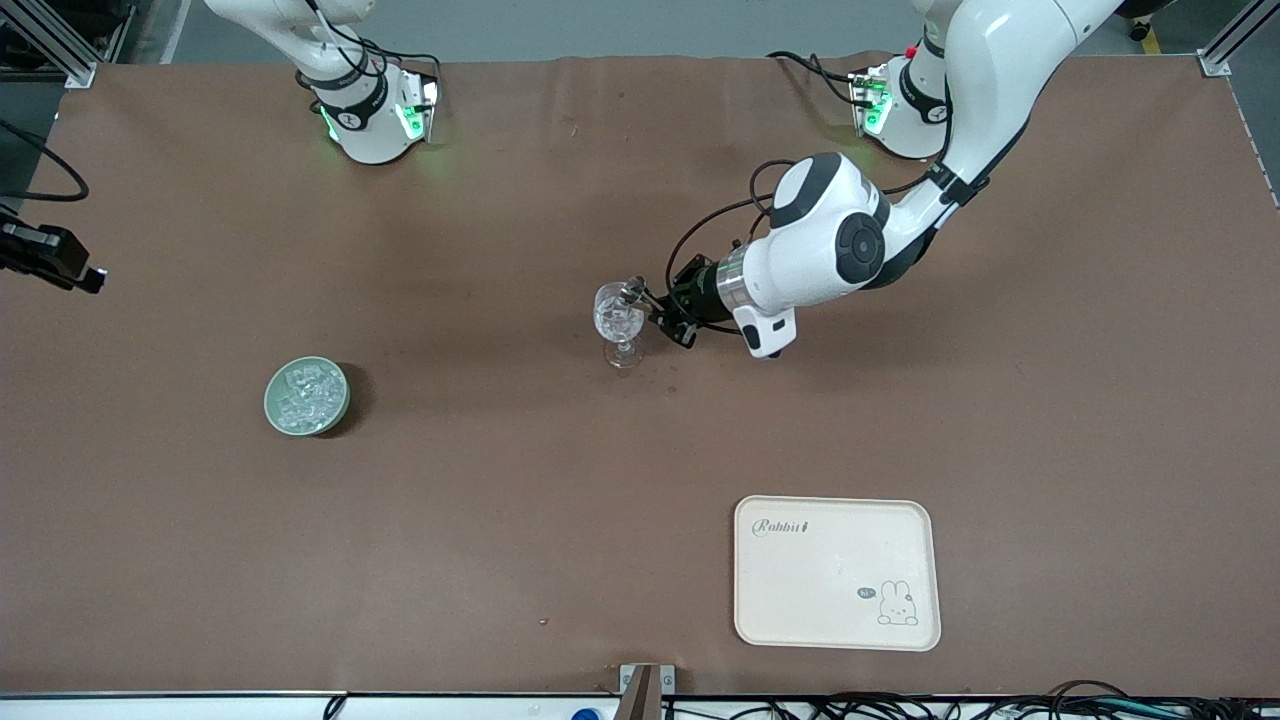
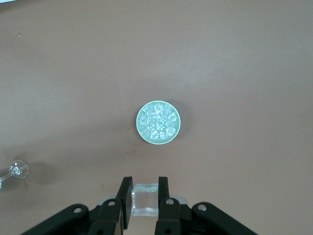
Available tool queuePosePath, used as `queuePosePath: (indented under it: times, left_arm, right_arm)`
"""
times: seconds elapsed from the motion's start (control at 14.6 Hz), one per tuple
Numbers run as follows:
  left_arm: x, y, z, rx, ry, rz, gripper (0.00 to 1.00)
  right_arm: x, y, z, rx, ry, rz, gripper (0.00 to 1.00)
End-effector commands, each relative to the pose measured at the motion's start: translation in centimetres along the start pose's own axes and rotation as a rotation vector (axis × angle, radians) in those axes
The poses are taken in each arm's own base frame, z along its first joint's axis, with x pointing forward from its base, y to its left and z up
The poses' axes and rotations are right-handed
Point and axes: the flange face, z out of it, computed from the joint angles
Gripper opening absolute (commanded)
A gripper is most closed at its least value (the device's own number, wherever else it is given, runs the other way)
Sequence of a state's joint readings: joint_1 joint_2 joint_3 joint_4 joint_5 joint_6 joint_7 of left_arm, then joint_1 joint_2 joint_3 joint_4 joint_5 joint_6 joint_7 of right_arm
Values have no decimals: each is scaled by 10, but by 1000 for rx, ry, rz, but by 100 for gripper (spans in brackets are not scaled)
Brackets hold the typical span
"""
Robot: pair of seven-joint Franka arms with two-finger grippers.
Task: Pour wine and add ice with both arms
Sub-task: 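Tilt the jigger with the left gripper to pour into the glass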
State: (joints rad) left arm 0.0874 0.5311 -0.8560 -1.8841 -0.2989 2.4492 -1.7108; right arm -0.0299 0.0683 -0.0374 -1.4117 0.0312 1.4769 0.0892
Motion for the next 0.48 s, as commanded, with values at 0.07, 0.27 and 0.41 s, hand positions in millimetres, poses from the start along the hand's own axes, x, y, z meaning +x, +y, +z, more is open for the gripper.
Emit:
queuePosePath:
  times: [0.07, 0.27, 0.41]
  left_arm:
    - [-10, 5, -3, 31, 33, 30, 1]
    - [-10, 13, -6, 17, 59, 12, 1]
    - [-14, 13, -6, 30, 83, 20, 1]
  right_arm:
    - [-7, -2, -4, -9, 2, -10, 2]
    - [-7, -3, -4, -7, 2, -10, 2]
    - [-7, -3, -4, -7, 2, -10, 2]
